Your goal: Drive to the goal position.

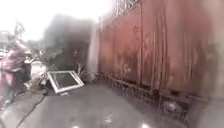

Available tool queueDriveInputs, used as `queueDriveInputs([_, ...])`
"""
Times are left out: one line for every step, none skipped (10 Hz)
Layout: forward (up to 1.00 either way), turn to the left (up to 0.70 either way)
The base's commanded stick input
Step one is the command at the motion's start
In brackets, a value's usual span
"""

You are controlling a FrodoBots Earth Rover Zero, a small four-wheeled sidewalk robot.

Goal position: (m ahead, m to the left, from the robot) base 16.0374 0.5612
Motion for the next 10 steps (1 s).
queueDriveInputs([0.00,0.45])
queueDriveInputs([0.00,0.45])
queueDriveInputs([0.00,0.45])
queueDriveInputs([0.00,0.45])
queueDriveInputs([0.00,0.45])
queueDriveInputs([0.00,0.45])
queueDriveInputs([0.00,0.45])
queueDriveInputs([0.00,0.45])
queueDriveInputs([0.00,0.45])
queueDriveInputs([0.00,0.45])
